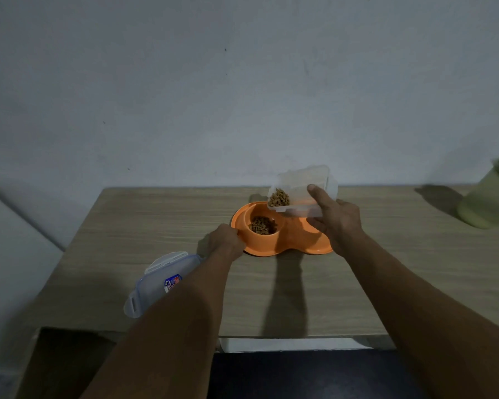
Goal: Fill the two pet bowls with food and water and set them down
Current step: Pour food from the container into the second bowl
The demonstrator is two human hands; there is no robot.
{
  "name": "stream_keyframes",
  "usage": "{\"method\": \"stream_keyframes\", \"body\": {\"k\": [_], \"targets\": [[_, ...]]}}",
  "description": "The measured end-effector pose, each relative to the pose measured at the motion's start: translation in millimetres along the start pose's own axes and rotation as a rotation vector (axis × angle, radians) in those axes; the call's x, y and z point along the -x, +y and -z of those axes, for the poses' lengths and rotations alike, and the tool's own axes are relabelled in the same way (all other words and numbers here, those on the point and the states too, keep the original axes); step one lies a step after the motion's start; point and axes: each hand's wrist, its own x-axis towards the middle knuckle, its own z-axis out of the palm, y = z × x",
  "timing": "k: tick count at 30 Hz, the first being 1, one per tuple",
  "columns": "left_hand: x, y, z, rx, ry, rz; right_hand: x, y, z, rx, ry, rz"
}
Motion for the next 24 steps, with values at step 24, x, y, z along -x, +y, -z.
{"method": "stream_keyframes", "body": {"k": [24], "targets": [[9.8, 16.1, 93.7, 0.962, -0.117, 0.030, 13.9, 3.5, -67.2, 0.174, -0.112, -0.124]]}}
